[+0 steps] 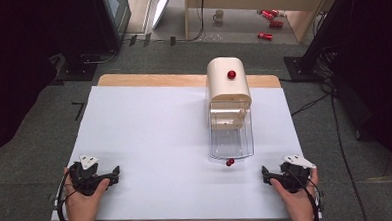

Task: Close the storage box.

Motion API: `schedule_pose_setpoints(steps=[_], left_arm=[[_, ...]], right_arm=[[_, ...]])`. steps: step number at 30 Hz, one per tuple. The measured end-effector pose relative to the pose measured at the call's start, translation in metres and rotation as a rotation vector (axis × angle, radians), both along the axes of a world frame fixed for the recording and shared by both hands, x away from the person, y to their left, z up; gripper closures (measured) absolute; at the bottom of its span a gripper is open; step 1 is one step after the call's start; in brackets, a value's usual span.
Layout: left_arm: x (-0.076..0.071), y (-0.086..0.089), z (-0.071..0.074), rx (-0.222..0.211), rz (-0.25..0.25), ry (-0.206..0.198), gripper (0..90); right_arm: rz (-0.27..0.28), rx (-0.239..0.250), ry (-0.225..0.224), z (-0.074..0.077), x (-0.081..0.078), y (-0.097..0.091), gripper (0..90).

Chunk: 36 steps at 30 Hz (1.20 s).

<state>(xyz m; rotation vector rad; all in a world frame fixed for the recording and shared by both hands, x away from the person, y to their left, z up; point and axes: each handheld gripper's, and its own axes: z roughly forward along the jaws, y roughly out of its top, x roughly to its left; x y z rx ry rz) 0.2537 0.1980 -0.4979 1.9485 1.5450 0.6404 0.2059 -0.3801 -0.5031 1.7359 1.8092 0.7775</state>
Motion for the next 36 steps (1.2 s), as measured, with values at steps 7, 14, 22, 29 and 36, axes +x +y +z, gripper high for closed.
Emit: schedule_pose_setpoints(steps=[7,14,22,29,36], left_arm=[[0.0,0.0,0.0,0.0,-0.001,0.0,1.4],[0.0,0.0,0.0,0.0,0.0,-0.001,1.4],[0.0,0.0,0.0,0.0,0.0,-0.001,1.4],[0.0,0.0,0.0,0.0,0.0,-0.001,1.4],[0.0,0.0,0.0,0.0,0.0,-0.001,1.4]], right_arm=[[0.021,0.042,-0.01,0.011,-0.013,0.016,0.0],[0.06,0.066,-0.042,0.023,-0.021,0.036,0.0],[0.098,0.101,-0.082,0.036,-0.028,0.054,6.8],[0.132,0.108,-0.098,0.042,-0.029,0.068,14.0],[0.136,0.103,-0.13,0.05,-0.032,0.083,24.0]])
